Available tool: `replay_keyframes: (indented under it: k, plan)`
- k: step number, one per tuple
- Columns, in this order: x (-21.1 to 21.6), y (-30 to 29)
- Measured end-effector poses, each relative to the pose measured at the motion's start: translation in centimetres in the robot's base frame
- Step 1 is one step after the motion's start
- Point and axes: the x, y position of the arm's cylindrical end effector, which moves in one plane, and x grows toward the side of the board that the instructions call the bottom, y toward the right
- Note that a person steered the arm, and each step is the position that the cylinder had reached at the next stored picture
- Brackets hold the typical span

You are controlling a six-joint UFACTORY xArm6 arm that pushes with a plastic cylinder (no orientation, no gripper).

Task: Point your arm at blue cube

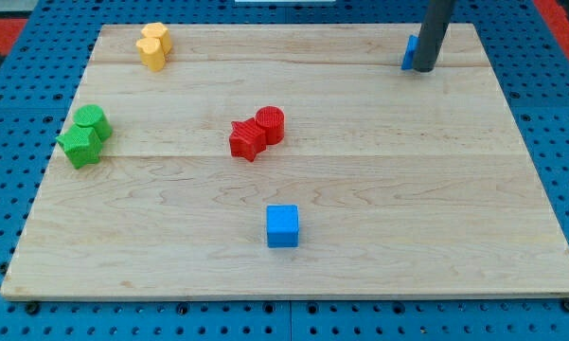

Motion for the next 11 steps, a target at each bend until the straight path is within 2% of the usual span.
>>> replay_keyframes:
  k: [1,2,3,4,5,6,7,8,9,11]
  plan:
    - [-1.0,0.0]
    - [3.5,2.4]
    - [11.7,4.7]
    - [19.4,4.2]
    - [26.3,0.7]
    - [31.5,-3.1]
    - [34.2,-7.2]
    - [34.0,-15.7]
    - [30.3,-20.5]
    - [25.8,-21.0]
